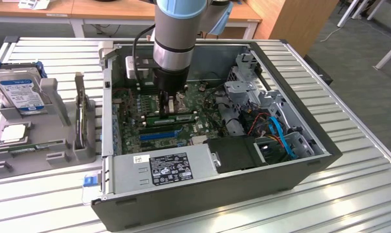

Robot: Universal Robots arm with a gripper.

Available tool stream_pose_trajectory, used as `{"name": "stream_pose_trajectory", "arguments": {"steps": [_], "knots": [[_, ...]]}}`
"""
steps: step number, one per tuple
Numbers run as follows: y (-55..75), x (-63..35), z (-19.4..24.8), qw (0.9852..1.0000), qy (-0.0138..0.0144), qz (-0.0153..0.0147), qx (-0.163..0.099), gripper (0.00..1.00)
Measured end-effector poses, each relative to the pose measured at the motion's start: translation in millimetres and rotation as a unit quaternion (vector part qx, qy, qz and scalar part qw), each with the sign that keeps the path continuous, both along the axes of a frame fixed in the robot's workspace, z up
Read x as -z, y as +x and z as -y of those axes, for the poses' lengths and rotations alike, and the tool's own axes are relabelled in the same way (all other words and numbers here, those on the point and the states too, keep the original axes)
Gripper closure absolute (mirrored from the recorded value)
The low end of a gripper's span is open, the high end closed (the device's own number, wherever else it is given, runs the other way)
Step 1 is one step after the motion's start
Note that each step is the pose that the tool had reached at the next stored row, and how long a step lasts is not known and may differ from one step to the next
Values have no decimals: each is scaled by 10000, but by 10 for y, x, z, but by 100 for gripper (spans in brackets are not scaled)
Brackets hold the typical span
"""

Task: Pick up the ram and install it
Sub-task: 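Press down the ram until it locks into place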

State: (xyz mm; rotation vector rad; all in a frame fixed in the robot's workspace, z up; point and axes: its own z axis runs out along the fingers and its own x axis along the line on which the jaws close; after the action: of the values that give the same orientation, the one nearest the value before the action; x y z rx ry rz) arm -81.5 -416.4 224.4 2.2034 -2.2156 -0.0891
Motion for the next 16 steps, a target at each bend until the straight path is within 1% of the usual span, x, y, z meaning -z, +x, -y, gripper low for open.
{"name": "stream_pose_trajectory", "arguments": {"steps": [16], "knots": [[0, 18, 0, 10000, 4, 0, 0, 90]]}}
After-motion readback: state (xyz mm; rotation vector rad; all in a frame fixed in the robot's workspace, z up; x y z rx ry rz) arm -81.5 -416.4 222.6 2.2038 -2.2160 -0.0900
